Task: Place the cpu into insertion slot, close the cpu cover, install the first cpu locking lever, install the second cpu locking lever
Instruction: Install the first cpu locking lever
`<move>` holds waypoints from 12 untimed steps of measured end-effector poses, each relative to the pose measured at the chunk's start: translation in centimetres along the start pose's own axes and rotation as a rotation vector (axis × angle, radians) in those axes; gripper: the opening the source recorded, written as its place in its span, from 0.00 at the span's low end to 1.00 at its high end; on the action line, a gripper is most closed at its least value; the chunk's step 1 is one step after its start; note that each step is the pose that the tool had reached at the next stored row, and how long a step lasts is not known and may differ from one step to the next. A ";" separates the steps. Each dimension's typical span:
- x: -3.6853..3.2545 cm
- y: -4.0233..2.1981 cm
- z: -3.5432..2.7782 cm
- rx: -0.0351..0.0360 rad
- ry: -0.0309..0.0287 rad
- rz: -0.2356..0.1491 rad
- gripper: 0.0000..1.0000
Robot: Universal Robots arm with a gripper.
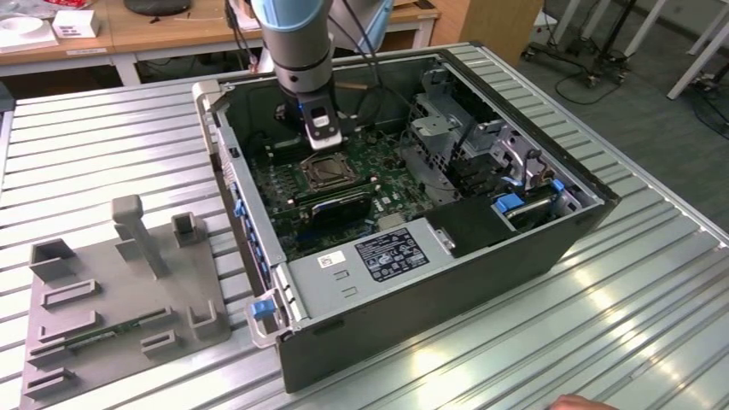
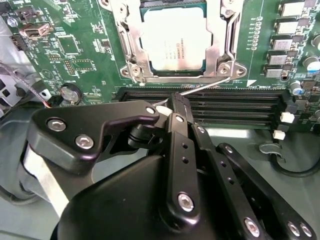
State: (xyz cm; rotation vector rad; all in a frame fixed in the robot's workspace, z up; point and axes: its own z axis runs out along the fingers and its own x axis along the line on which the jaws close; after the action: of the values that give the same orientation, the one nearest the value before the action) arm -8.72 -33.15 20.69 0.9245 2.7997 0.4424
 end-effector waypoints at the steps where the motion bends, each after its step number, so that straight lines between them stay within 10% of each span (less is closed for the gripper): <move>1: 0.00 -0.03 0.08 0.0001 0.0000 0.000 0.11; 12: -0.14 -0.25 1.18 0.0003 -0.0002 0.000 0.11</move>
State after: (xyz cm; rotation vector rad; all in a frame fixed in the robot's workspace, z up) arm -8.46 -33.15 19.50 0.9245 2.7997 0.4419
